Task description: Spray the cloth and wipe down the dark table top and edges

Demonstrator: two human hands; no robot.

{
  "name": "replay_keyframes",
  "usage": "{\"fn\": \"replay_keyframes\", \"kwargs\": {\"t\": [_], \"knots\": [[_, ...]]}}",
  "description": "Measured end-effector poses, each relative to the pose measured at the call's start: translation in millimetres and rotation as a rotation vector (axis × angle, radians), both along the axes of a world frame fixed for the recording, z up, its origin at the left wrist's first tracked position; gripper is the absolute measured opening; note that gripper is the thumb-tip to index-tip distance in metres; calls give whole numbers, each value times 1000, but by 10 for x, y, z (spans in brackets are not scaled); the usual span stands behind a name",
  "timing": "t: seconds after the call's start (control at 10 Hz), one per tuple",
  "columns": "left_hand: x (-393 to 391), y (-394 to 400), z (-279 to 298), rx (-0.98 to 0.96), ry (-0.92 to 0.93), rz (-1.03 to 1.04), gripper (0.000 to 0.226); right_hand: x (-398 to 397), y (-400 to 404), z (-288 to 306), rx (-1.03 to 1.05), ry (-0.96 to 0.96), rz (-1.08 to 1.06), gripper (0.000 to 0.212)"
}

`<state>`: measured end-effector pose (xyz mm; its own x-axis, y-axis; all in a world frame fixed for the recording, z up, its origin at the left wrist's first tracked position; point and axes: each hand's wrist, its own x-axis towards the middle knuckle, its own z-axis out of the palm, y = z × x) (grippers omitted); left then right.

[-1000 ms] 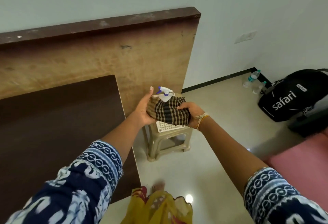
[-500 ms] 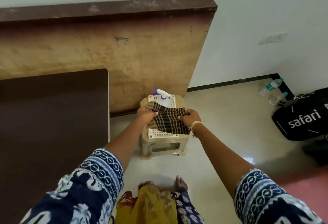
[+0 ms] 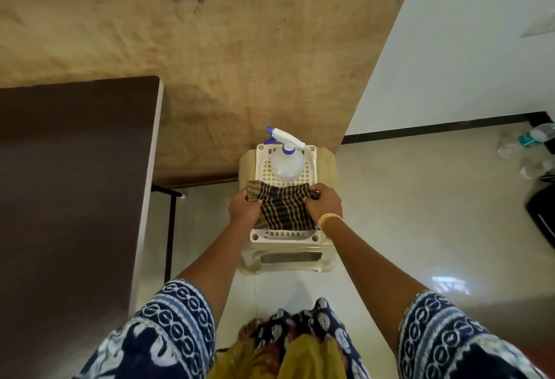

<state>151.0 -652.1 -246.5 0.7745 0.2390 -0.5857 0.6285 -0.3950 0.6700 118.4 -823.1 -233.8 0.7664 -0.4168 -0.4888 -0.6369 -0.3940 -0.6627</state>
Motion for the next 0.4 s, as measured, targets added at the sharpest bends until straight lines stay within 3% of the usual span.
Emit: {"fn": "replay_keyframes", "kwargs": {"t": [0.2, 0.4], "knots": [[67, 140, -528, 79, -33, -85, 24, 50, 22, -465, -169, 76, 236, 40], [-57, 265, -446, 160, -146, -193, 42, -13, 61, -333, -384, 206, 358, 48]]}}
